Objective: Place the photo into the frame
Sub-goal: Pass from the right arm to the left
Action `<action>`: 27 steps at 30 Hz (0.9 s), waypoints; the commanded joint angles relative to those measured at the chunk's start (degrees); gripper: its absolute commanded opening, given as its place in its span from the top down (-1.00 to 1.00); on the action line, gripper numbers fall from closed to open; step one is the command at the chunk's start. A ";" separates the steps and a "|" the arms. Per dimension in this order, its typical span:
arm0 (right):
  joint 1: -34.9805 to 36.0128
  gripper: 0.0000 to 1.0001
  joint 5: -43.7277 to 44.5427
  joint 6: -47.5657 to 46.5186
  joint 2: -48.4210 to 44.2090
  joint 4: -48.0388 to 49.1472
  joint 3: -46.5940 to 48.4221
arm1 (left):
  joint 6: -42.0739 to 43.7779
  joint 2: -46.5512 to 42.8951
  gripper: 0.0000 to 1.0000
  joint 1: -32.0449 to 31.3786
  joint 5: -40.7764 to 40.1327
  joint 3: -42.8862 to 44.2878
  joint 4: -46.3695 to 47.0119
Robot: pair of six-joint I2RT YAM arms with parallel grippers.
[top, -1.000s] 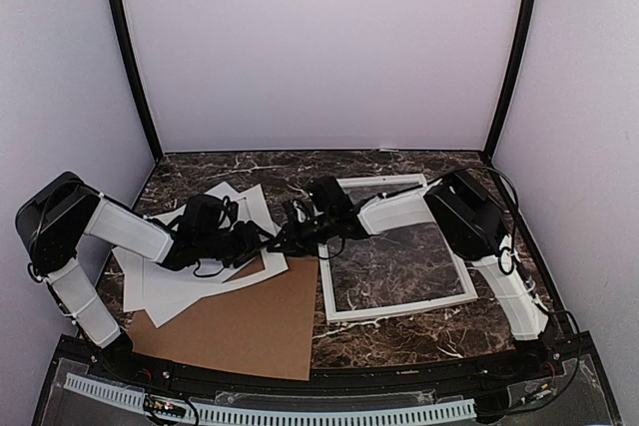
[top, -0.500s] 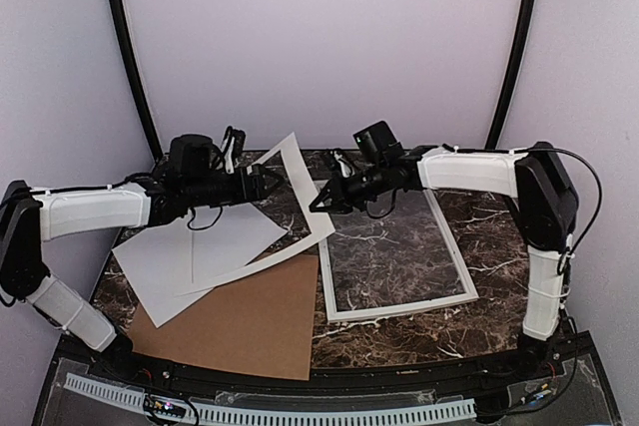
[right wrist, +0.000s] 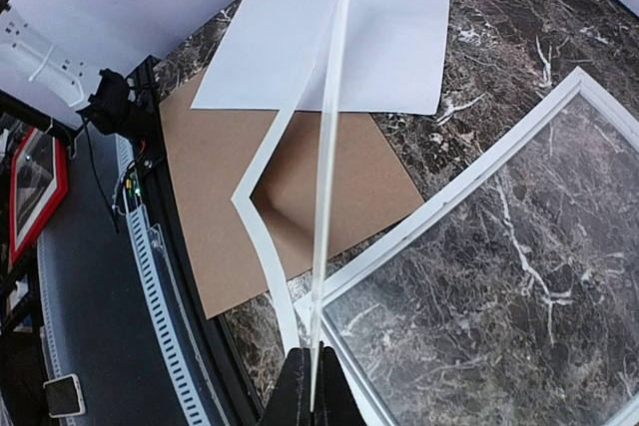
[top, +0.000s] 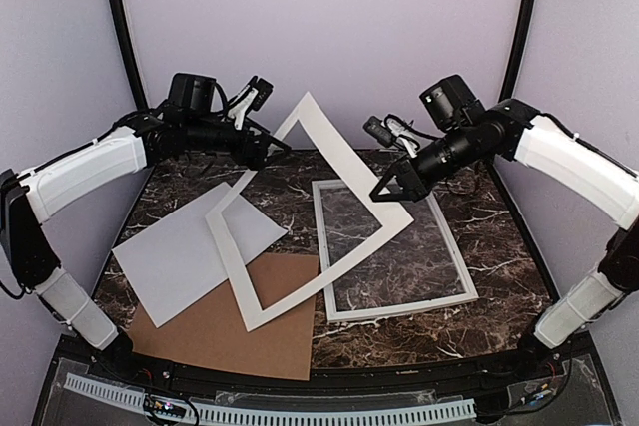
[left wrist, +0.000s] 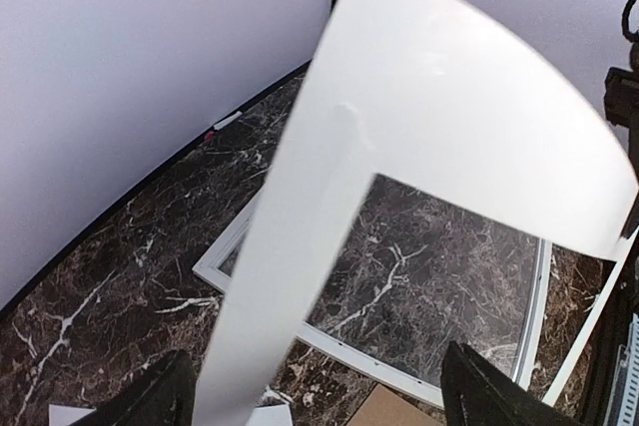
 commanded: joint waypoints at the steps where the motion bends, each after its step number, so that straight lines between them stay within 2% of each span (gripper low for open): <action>1: 0.16 1.00 1.51 -7.79 -5.89 -8.11 -0.54 | 11.55 6.02 -0.76 1.05 7.55 9.58 -12.73; 6: 0.05 1.00 3.09 -8.25 -9.59 -9.59 -1.39 | 15.42 8.42 -0.76 1.73 9.52 14.53 -17.23; 10: -0.09 1.00 4.36 -7.79 -12.11 -9.13 -2.19 | 15.92 9.29 -0.68 3.37 18.22 15.38 -19.38; 14: -0.65 1.00 6.02 -7.62 -13.19 -9.35 -3.04 | 15.96 11.10 -0.44 3.98 26.42 15.71 -21.57; 19: -1.28 1.00 7.41 -7.32 -13.66 -9.09 -3.40 | 14.69 15.23 0.15 4.00 30.92 17.62 -23.72; 21: -1.85 1.00 7.95 -6.98 -13.86 -9.15 -3.46 | 14.79 15.94 0.26 4.00 31.43 18.22 -24.51; 27: -4.82 1.00 7.85 -5.62 -13.38 -8.59 -3.97 | 14.97 15.38 0.36 4.09 32.40 17.91 -24.58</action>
